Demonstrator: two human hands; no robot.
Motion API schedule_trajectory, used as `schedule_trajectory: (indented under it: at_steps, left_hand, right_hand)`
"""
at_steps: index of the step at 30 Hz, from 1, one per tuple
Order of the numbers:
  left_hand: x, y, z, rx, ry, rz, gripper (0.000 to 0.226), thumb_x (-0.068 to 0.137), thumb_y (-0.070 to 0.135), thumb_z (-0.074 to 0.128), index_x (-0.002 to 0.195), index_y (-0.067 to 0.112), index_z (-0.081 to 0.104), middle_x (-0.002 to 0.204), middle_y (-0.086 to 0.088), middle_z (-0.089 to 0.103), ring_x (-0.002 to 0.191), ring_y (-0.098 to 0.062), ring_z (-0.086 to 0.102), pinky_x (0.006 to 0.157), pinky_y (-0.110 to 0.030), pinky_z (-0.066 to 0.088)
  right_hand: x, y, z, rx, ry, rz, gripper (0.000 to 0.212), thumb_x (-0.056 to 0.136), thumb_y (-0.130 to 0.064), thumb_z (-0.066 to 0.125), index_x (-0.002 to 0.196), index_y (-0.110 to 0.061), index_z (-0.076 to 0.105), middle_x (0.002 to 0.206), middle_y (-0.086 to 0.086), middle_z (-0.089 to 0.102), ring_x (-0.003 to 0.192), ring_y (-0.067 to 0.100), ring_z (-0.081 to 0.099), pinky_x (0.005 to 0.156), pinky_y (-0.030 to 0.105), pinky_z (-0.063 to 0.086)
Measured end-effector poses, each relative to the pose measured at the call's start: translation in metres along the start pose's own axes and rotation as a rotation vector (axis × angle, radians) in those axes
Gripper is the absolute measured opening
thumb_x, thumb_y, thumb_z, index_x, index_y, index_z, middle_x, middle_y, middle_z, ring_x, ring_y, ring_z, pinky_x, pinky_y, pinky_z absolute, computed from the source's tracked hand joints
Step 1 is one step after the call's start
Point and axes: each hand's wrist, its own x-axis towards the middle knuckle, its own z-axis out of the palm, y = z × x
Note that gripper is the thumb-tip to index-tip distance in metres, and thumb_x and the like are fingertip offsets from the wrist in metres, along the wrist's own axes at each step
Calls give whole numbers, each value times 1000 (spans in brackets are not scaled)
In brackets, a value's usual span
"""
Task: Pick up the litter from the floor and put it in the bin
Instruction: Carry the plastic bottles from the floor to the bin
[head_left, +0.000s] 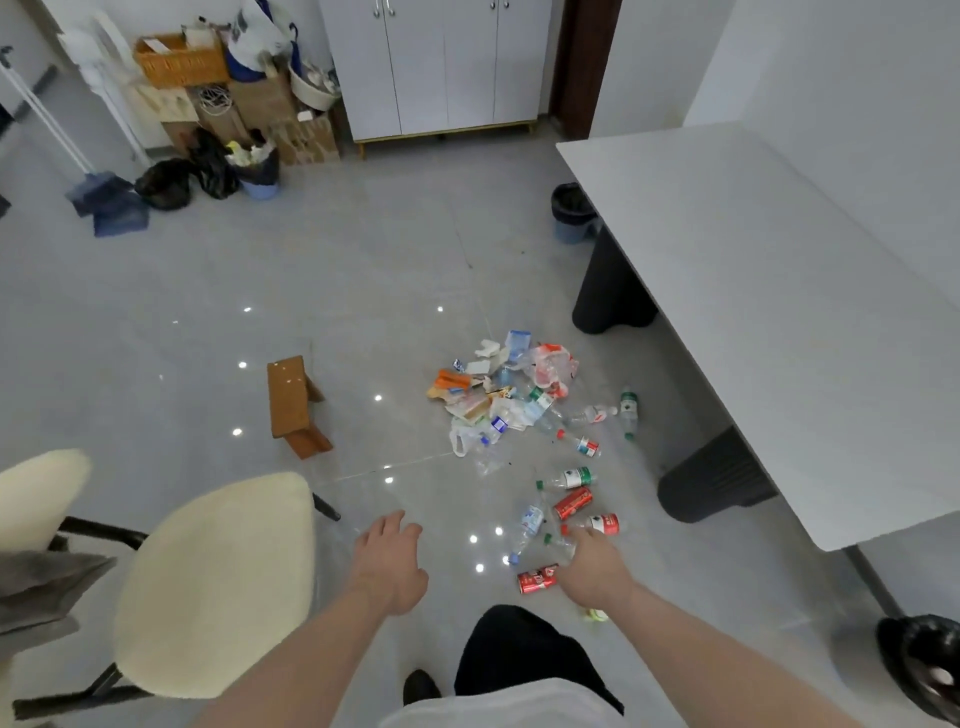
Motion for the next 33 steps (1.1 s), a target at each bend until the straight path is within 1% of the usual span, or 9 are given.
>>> schedule_trajectory:
  at_steps: [6, 9, 14, 19, 21, 23, 26, 30, 33]
  left_hand:
    - [68, -21, -51, 130, -47, 101, 69, 92, 37, 50, 156, 23, 27, 167, -7, 10, 152, -28, 14, 124, -41, 15]
    - [106, -25, -80, 155, -38, 122, 69, 91, 36, 50, 155, 23, 28, 167, -6, 11, 153, -28, 13, 124, -40, 15]
    - [158, -37, -132, 177, -47, 137, 71, 89, 36, 52, 155, 24, 29, 167, -7, 12, 152, -28, 14, 124, -40, 16]
    - [210, -44, -177, 230, -55, 149, 70, 91, 37, 53, 155, 26, 29, 167, -6, 12, 153, -28, 14, 123, -42, 18]
    - [235, -42, -191, 274, -83, 185, 69, 92, 37, 52, 156, 25, 28, 167, -6, 10, 153, -29, 12, 124, -41, 16]
    - [261, -36, -204, 320, -112, 232, 67, 93, 37, 52, 155, 24, 29, 167, -7, 10, 153, -30, 12, 125, -41, 15]
    - [305, -27, -223, 386, -153, 318, 68, 92, 38, 54, 155, 24, 30, 167, -8, 11, 153, -30, 11, 125, -43, 15]
    - [378, -18, -245, 474, -216, 428, 70, 92, 35, 55, 155, 22, 28, 167, -9, 8, 154, -31, 8, 125, -44, 13]
    - [432, -13, -254, 535, -276, 481, 70, 91, 37, 54, 155, 21, 28, 167, -10, 7, 154, -32, 7, 124, -46, 13]
  right_hand:
    - [39, -40, -21, 69, 8, 95, 68, 81, -32, 65, 144, -19, 43, 145, 8, 44, 130, 27, 48, 106, 32, 42]
    - [72, -58, -34, 88, 10, 123, 59, 83, -30, 65, 136, -14, 47, 137, 9, 49, 125, 27, 50, 103, 33, 44]
    - [119, -90, -53, 154, 8, 147, 69, 83, -24, 56, 149, -17, 39, 150, 7, 41, 132, 29, 48, 106, 37, 44]
    - [160, -125, -81, 144, 12, 112, 74, 87, -30, 58, 154, -20, 30, 159, 7, 29, 142, 30, 37, 114, 38, 39]
    - [175, -135, -90, 139, 11, 119, 75, 87, -29, 57, 156, -20, 28, 164, 8, 20, 148, 31, 29, 116, 40, 36]
    - [189, -140, -96, 137, 16, 140, 76, 87, -29, 58, 156, -22, 26, 165, 6, 18, 149, 32, 26, 117, 42, 35]
    - [209, -146, -99, 152, 34, 209, 77, 87, -32, 58, 156, -24, 25, 163, 5, 22, 147, 32, 26, 118, 44, 33]
    - [241, -159, -104, 187, 29, 322, 83, 84, -31, 57, 158, -24, 20, 165, 5, 14, 151, 34, 17, 119, 48, 31]
    - [271, -170, -105, 233, 17, 394, 80, 84, -31, 56, 156, -22, 24, 165, 5, 13, 151, 36, 16, 119, 48, 31]
